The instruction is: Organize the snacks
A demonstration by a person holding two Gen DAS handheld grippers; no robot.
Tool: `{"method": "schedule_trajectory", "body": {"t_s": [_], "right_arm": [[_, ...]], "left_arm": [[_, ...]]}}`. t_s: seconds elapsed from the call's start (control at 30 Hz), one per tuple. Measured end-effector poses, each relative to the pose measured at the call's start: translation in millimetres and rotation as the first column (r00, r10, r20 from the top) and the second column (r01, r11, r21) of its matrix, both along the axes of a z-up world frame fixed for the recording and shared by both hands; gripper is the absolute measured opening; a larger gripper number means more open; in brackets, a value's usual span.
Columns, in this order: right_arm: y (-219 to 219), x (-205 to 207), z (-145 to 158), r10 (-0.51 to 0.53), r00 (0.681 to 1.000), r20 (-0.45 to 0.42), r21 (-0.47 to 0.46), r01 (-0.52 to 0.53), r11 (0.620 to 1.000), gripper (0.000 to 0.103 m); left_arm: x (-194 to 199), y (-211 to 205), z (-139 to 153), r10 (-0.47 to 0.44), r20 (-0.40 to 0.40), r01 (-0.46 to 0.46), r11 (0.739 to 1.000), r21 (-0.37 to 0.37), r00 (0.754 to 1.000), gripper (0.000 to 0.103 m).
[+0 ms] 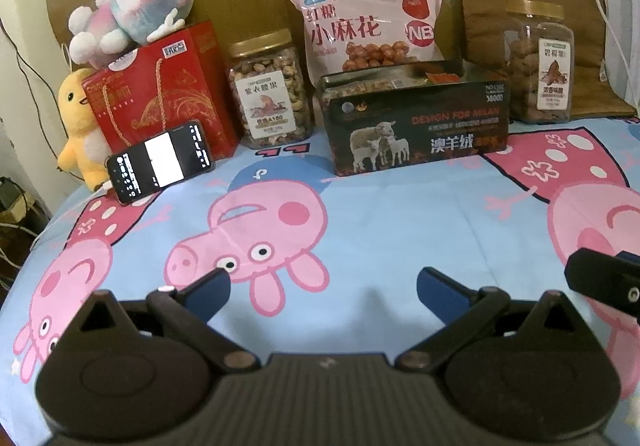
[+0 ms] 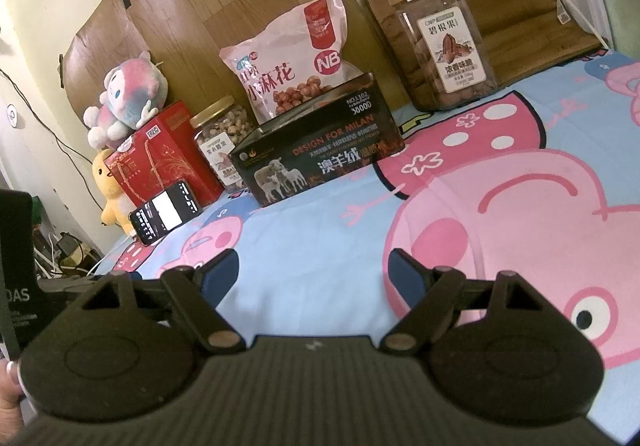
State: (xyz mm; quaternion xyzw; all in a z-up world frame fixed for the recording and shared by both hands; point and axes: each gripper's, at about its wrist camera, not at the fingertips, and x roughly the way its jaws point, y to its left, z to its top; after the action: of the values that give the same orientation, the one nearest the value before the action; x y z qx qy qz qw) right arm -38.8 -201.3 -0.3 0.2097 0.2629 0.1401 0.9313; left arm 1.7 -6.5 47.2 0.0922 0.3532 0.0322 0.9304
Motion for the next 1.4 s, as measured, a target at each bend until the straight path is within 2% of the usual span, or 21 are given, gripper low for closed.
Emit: {"method": "schedule_trajectory", "body": {"t_s": [0.23, 0.47, 0.87, 1.23, 1.4], "right_arm": [[0.5, -0.4, 0.7, -0.001, 1.000, 0.001, 0.002, 0.001, 1.000, 0.084], [1.1, 0.0, 2.1, 0.001, 1.000, 0.001, 0.002, -0.001, 1.000, 0.084], [1.7, 0.9, 3.2, 0.006, 1.000, 0.003, 0.004, -0.006, 1.000, 0.084], [-0.6, 1.9, 1.9, 0.005, 1.000, 0.000, 0.007, -0.005, 1.000, 0.084], [-3.0, -0.5, 3.7, -0.001, 1.000, 0.011, 0.006, 0.001, 1.000, 0.084]], "left_arm": [[-1.5, -0.6, 1.3, 0.023, 0.030, -0.024, 0.999, 0.026, 0.999, 0.103], [-2.8, 1.3, 4.4, 0.034, 0.057, -0.036, 0.999, 0.021, 0.998, 0.103], [-2.0, 0.5, 6.7, 0.037, 0.050, -0.037, 0.999, 0.014, 0.998, 0.103], [2.5, -2.0, 4.0, 0.009, -0.021, -0.010, 0.999, -0.031, 1.000, 0.103], [-2.4, -3.1, 9.3, -0.033, -0.005, 0.033, 0.997, -0.071, 0.999, 0.103]]}}
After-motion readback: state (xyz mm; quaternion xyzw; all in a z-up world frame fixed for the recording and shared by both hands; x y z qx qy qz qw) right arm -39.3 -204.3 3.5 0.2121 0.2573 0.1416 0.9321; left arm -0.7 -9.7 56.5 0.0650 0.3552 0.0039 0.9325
